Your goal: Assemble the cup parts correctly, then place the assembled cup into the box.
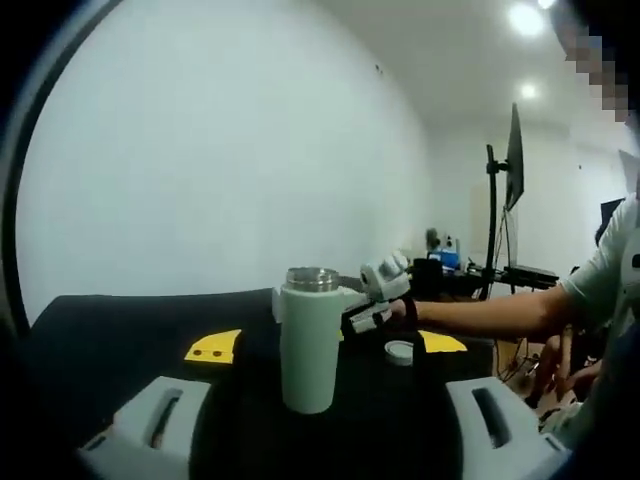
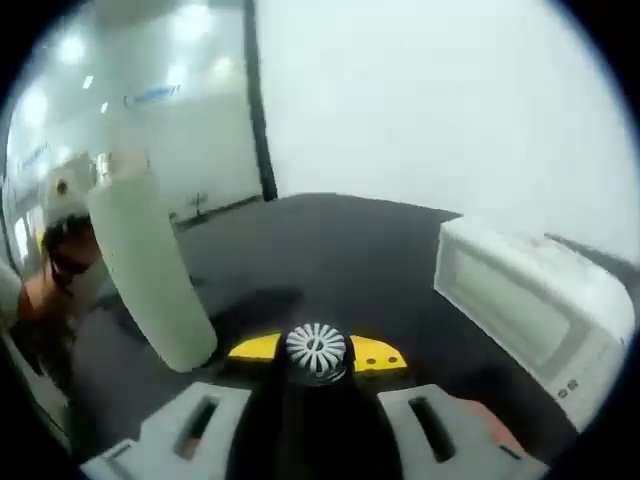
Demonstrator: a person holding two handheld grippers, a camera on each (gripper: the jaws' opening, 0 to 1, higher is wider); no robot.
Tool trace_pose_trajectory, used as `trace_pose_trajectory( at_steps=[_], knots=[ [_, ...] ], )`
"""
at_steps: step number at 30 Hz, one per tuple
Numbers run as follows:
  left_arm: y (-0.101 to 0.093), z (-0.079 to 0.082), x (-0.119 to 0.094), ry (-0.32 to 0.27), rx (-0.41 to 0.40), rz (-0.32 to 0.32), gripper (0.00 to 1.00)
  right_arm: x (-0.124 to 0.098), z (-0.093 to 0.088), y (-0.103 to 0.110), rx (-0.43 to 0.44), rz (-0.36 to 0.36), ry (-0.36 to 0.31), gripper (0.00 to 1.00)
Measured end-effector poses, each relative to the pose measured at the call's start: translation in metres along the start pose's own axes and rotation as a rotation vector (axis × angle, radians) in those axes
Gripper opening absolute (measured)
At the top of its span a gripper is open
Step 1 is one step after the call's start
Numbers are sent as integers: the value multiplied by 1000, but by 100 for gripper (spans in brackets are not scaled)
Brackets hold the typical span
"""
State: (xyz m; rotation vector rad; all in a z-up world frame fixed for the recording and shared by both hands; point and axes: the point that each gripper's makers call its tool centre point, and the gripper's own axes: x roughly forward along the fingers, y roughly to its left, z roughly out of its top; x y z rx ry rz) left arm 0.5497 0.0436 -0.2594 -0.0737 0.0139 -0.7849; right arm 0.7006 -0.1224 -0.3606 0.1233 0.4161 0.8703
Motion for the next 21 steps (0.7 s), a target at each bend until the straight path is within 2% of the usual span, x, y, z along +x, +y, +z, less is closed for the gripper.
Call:
trace_pose_trajectory(
  at_steps=[3,4,6,7,9,11,13,16,18,21],
  knots=[
    [-10,16,3,-35,31,-5,59,-21,20,8,201,32,-76,22],
    [-13,21,5,-47,45,1,56,-28,28,14,243,68,-120,22],
    [-19,27,8,-56,80,16,49,-45,41,28,402,125,-188,21],
    [-25,31,10,-60,94,11,47,-54,50,37,451,171,-237,21],
    [-38,37,16,-67,113,1,46,-73,63,46,565,225,-300,21],
    [-50,45,22,-86,120,-8,46,-90,71,59,625,282,-341,21],
    [-57,53,27,-104,152,31,45,-111,82,72,673,338,-408,21],
    [-71,64,38,-124,178,44,41,-136,90,86,763,413,-468,21],
    [-83,72,46,-136,188,43,38,-147,92,93,803,448,-483,21],
    [-104,83,54,-184,225,41,34,-161,93,104,858,494,-497,21]
  ],
)
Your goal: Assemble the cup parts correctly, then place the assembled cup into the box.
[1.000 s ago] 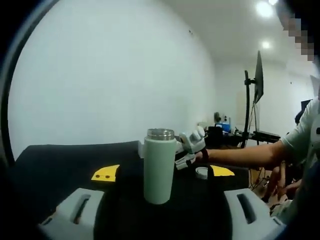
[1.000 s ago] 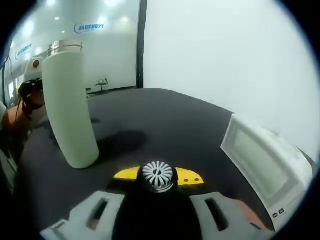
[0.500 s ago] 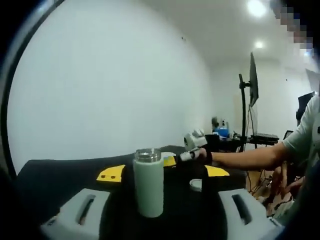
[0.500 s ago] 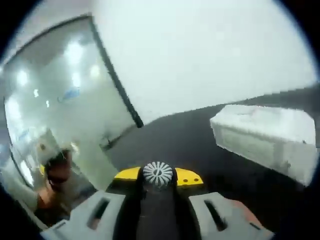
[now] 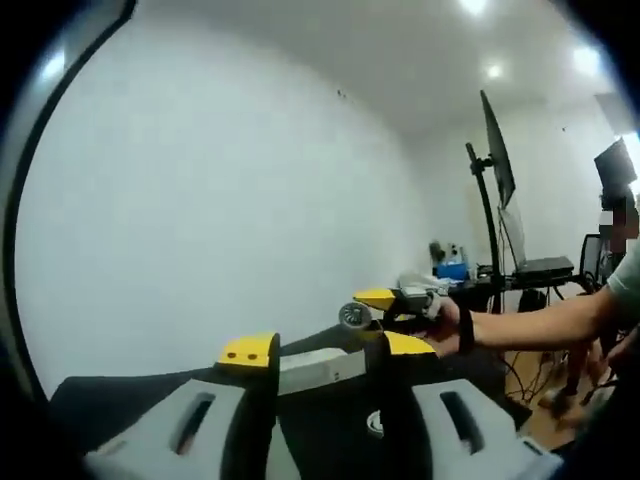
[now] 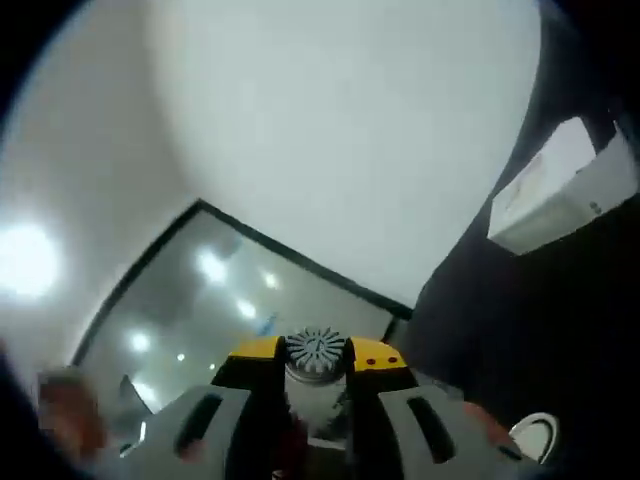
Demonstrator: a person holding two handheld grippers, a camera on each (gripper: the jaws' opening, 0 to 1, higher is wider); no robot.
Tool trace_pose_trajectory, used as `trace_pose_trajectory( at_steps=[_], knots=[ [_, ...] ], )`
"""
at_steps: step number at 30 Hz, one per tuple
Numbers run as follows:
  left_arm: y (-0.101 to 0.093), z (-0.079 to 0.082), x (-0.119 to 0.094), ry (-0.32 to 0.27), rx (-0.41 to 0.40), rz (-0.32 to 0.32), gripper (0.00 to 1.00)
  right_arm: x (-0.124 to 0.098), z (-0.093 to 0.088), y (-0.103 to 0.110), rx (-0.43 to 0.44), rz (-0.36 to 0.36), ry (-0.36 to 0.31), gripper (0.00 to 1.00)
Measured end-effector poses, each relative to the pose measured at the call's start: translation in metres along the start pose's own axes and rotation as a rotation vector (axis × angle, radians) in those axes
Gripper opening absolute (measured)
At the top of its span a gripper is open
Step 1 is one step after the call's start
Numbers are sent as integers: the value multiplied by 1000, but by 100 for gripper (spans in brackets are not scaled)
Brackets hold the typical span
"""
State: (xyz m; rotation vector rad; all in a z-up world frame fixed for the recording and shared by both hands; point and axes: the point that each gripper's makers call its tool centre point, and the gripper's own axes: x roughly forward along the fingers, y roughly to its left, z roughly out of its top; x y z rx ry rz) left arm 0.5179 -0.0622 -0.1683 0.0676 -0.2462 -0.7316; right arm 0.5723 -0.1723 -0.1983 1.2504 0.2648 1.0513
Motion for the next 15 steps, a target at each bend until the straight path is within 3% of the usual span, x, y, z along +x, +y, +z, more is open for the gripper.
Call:
trace_pose_trajectory(
  at_steps=[2,7,11,14,15],
  knots=[
    [-11,6,6,-21,-9,-8,29,-5,-4,9,-16,19,-6,21],
    [-36,3,23,15,-194,-54,21,-19,-5,42,-89,142,-37,21],
    [-54,7,36,25,-421,-129,20,-30,0,62,-171,243,-56,21],
    [-60,12,44,23,-441,-142,20,-37,-3,78,-260,326,-65,21],
    [-69,17,46,12,-491,-182,20,-38,-4,82,-271,342,-64,21]
  ],
)
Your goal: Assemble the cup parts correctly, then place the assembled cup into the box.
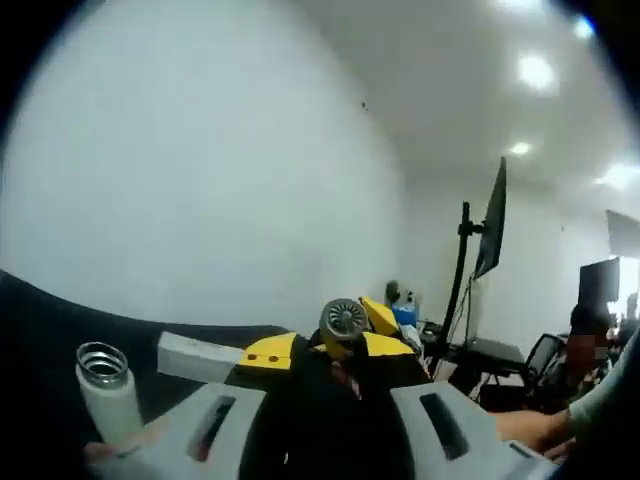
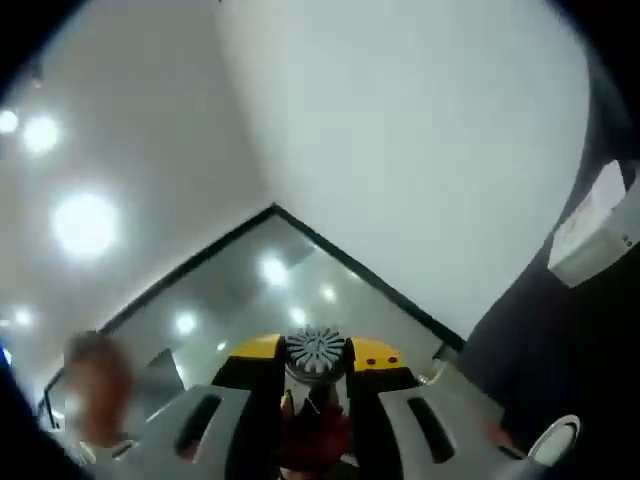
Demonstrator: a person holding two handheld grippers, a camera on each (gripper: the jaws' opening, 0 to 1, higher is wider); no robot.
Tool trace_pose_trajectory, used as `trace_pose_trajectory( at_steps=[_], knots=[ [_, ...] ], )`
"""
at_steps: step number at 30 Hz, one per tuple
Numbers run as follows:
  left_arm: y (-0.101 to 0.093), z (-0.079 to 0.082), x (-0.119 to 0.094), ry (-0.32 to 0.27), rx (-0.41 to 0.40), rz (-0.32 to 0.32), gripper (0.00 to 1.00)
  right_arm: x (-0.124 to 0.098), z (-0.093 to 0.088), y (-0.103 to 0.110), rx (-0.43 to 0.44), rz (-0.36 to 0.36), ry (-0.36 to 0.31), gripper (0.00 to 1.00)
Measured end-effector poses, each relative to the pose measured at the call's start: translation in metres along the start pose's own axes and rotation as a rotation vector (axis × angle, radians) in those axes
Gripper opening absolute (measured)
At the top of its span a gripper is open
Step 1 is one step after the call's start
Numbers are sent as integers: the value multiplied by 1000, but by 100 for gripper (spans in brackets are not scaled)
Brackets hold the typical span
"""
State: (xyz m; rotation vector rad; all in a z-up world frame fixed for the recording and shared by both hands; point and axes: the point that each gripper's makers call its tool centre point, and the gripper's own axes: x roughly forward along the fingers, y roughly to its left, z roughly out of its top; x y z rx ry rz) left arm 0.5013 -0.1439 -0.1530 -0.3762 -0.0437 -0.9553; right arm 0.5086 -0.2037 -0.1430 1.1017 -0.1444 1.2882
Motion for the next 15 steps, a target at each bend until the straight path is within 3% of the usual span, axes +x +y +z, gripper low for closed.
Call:
trace_pose_trajectory(
  at_steps=[3,9,15],
  knots=[
    [-18,0,7,17,-86,-71,20,-1,4,15,-66,83,-19,21],
    [-39,4,11,30,-47,-110,20,-4,10,35,-167,191,-49,21],
    [-54,7,12,27,-83,-154,20,-4,4,51,-207,269,-59,21]
  ],
)
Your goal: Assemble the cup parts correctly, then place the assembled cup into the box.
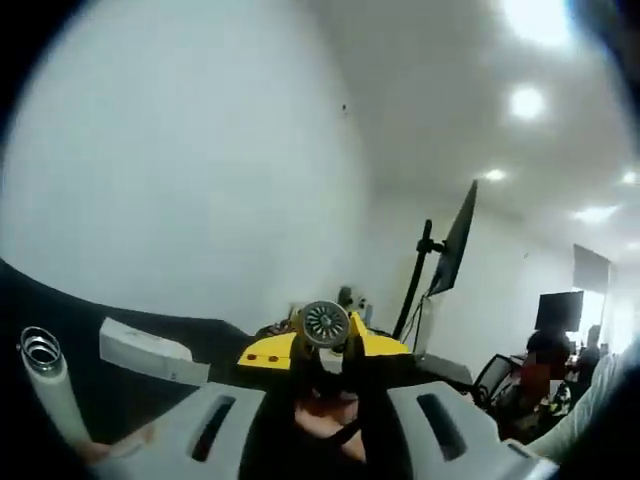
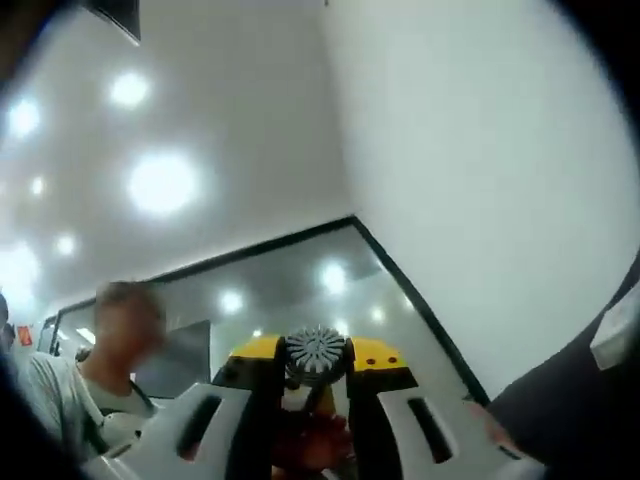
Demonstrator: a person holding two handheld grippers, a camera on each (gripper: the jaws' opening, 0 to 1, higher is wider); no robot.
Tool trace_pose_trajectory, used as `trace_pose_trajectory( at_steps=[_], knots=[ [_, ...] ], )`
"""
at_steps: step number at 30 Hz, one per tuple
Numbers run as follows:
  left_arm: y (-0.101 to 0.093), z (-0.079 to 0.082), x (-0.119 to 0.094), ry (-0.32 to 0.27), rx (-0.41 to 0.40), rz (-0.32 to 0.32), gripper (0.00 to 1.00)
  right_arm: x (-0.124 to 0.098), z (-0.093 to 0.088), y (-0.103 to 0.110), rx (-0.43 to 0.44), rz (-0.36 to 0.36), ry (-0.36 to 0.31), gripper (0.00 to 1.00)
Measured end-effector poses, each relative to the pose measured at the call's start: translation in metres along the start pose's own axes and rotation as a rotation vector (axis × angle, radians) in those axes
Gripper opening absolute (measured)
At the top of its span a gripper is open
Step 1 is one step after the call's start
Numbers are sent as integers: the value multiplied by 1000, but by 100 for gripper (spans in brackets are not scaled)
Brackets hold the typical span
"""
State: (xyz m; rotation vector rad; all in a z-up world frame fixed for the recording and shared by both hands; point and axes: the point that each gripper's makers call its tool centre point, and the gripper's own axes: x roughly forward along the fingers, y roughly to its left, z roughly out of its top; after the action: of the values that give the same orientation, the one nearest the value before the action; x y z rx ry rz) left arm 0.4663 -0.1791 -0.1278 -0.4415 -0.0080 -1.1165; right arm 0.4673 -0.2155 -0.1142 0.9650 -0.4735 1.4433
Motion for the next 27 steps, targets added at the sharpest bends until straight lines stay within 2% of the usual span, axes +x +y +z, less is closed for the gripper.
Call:
trace_pose_trajectory(
  at_steps=[1,4,5,6,8,10,14,27],
  knots=[
    [-5,-1,0,-4,-10,-17,20,0,-1,1,-2,4,2,21],
    [-11,-4,2,1,-7,-15,13,0,-3,8,3,44,4,21],
    [-12,-6,3,-3,0,-14,13,0,-3,11,2,60,2,21],
    [-16,-8,6,-7,-45,-42,14,1,-5,19,3,104,9,21],
    [-19,-10,7,-7,-70,-62,15,2,-8,22,0,115,21,21],
    [-18,-12,8,-1,-73,-55,15,3,-10,26,-2,132,28,21],
    [-20,-13,8,-12,-95,-63,15,5,-13,29,-6,144,33,21],
    [-23,-10,10,-39,-84,-64,13,4,-16,34,-13,169,38,21]
  ],
)
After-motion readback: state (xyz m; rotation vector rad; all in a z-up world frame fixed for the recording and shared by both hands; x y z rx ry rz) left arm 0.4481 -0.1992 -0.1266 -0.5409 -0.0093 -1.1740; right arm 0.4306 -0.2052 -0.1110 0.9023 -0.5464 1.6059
